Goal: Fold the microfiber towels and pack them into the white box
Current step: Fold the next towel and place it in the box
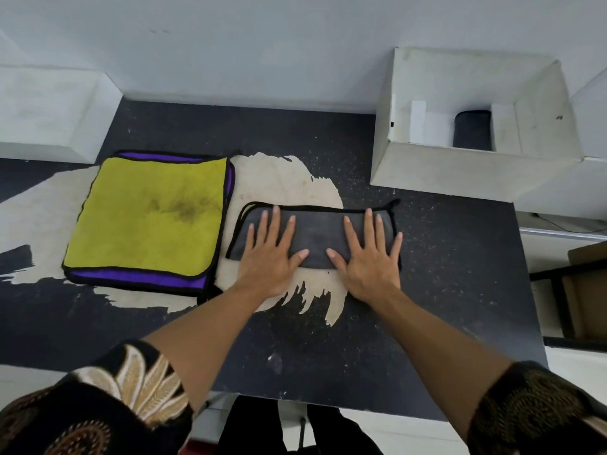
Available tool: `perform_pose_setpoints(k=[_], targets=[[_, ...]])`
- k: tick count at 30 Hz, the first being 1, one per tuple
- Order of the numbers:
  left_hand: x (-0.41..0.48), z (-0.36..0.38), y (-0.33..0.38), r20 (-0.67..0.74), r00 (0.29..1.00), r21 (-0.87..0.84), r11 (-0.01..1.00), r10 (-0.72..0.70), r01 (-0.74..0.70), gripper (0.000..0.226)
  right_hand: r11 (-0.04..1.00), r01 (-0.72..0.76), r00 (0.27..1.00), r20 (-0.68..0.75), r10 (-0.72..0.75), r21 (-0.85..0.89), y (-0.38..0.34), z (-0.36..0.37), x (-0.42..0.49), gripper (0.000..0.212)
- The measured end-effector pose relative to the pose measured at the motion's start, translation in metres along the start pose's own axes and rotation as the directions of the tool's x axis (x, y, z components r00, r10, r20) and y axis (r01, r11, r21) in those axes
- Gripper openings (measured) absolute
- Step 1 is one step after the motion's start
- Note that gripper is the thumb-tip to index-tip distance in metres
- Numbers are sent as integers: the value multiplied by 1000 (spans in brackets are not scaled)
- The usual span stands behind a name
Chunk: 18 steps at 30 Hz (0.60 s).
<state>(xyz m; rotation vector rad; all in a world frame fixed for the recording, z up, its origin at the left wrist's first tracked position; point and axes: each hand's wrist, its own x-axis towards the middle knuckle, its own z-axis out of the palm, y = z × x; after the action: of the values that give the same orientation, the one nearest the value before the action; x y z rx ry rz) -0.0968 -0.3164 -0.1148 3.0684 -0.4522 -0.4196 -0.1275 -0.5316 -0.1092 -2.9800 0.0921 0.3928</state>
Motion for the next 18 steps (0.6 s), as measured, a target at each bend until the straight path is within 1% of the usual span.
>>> perform_pose_setpoints(k=[2, 6, 8, 9, 10, 11, 12, 13, 14, 16, 18], targets=[[-5, 3, -15, -10, 996, -20, 996, -87, 87, 81, 1000, -21, 1000, 3, 21, -19, 12, 0, -2, 79], [-8, -3, -25, -2, 984, -15, 984, -180, 180, 85, 1000, -25, 999, 24, 25, -14, 13, -5, -4, 80], [-7, -9, -22, -9, 977, -19, 976, -215, 215, 82, 1000, -18, 999, 42, 18, -3, 12, -7, -3, 77], [-6, -14, -21, -40, 970, -37, 971, -238, 237, 78, 999, -35, 999, 40, 34, 24, 10, -9, -3, 75], [-6, -20, -21, -91, 961, -52, 965, -260, 256, 70, 993, -89, 996, 17, 88, 79, 9, -13, -2, 73], [-6, -26, -23, -148, 949, -62, 961, -277, 271, 60, 971, -181, 981, -34, 189, 154, 8, -18, -2, 71], [-4, -31, -25, -184, 939, -70, 957, -290, 282, 50, 929, -289, 943, -98, 318, 233, 7, -24, -2, 66], [-2, -35, -28, -177, 937, -77, 953, -301, 292, 45, 874, -387, 887, -140, 440, 294, 6, -30, -1, 61], [0, -38, -31, -143, 939, -86, 949, -313, 304, 44, 822, -464, 837, -140, 529, 330, 5, -36, -1, 57], [7, -43, -35, -71, 936, -122, 934, -345, 335, 46, 734, -556, 788, -33, 614, 390, 7, -43, 4, 58], [15, -48, -38, 1, 915, -230, 891, -403, 392, 44, 658, -622, 759, 118, 641, 424, 11, -49, 11, 60]])
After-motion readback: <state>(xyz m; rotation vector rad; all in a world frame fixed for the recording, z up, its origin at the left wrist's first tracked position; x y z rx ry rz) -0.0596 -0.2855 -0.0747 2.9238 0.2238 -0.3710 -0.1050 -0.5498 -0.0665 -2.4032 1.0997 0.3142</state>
